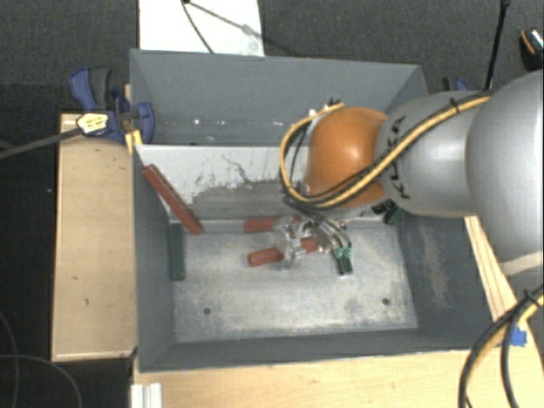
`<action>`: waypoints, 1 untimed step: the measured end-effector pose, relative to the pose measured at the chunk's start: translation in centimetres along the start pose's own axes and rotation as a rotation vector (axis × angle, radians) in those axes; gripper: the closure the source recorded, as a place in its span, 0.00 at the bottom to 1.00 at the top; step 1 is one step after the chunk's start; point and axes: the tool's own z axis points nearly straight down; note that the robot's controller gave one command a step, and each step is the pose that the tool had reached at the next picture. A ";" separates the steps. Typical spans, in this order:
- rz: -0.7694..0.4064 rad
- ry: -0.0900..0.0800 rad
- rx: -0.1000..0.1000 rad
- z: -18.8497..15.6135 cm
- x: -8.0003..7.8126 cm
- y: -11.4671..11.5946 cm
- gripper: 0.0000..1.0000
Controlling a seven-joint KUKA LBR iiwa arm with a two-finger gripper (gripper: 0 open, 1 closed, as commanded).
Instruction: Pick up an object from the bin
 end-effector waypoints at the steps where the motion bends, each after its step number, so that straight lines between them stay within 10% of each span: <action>1: -0.132 -0.010 0.003 -14.5 1.3 -1.6 1.00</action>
Offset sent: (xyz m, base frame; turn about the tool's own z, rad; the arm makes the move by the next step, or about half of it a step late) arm -0.0105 -0.0180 0.1397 -0.1341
